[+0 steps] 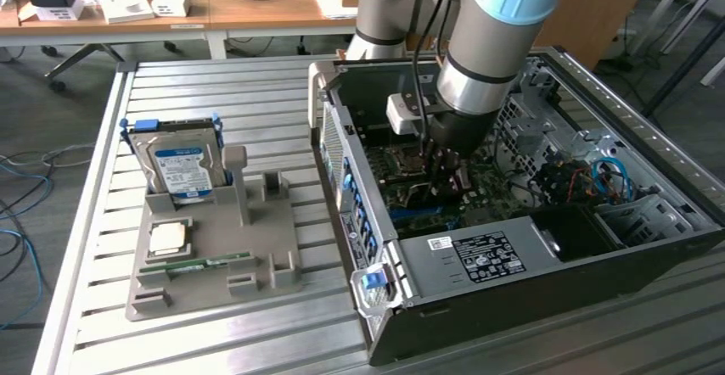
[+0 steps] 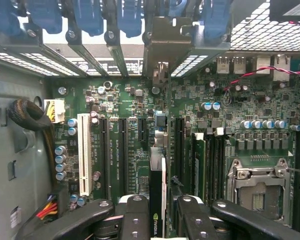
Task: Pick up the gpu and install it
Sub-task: 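Insert the gpu into the slot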
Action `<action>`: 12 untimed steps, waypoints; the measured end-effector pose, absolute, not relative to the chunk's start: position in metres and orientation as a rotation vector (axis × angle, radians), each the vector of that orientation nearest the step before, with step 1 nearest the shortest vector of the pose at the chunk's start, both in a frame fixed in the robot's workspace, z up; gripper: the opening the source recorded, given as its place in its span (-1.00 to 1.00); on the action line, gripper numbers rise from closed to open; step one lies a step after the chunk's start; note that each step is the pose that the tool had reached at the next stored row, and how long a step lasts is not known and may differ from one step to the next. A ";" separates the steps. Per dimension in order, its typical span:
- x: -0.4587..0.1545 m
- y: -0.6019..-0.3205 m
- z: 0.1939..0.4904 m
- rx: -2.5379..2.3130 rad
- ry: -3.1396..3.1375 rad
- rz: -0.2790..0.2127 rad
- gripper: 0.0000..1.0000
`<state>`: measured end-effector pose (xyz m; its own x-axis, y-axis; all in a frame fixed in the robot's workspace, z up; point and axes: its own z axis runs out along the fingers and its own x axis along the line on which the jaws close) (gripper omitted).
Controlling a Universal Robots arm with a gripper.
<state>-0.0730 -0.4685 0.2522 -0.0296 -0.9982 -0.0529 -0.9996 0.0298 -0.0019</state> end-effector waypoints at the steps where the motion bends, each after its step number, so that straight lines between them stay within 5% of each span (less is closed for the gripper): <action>1: -0.073 -0.468 0.252 -2.158 2.223 0.060 -0.47; 12: -0.073 -0.468 0.252 -2.128 2.254 0.056 -0.47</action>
<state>-0.0729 -0.4685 0.2520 -0.0574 -0.9968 -0.0550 -0.9983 0.0576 -0.0019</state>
